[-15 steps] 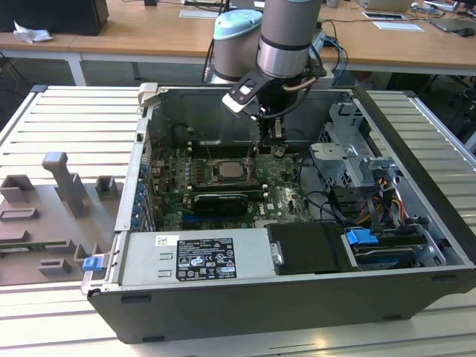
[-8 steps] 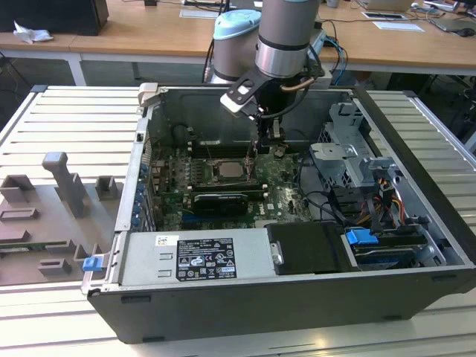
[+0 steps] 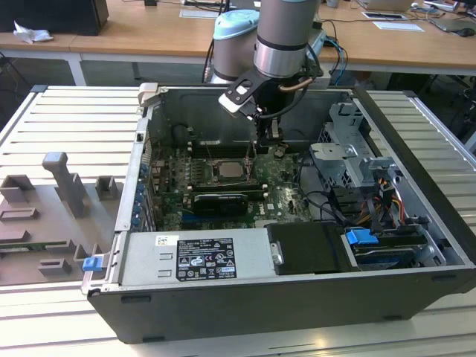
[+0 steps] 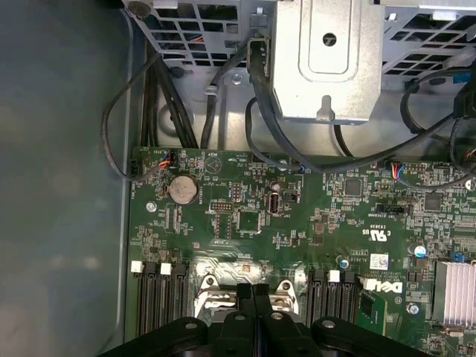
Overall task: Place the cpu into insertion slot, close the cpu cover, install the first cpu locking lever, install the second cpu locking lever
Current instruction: 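Close the cpu cover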
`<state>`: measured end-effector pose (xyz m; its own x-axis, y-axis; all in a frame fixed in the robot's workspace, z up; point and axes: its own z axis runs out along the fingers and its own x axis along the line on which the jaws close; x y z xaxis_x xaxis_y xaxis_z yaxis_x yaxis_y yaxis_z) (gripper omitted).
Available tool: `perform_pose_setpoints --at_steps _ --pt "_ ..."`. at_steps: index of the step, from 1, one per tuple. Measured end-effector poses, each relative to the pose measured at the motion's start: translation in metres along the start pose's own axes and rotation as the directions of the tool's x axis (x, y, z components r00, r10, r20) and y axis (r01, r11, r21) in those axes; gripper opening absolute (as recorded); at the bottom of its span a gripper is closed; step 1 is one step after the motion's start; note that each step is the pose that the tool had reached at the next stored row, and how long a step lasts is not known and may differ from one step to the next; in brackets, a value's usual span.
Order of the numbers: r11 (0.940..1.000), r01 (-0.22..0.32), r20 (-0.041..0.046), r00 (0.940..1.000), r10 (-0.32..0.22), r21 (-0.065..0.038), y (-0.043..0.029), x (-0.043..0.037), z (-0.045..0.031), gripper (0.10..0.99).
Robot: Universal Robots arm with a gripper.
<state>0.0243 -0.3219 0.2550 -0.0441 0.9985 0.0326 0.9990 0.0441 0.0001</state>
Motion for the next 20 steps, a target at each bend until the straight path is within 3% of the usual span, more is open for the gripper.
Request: perform_pose_setpoints --at_steps 20 --pt "1.0 0.0 0.0 1.0 0.0 0.0 -0.0074 0.0003 0.0006 0.106"
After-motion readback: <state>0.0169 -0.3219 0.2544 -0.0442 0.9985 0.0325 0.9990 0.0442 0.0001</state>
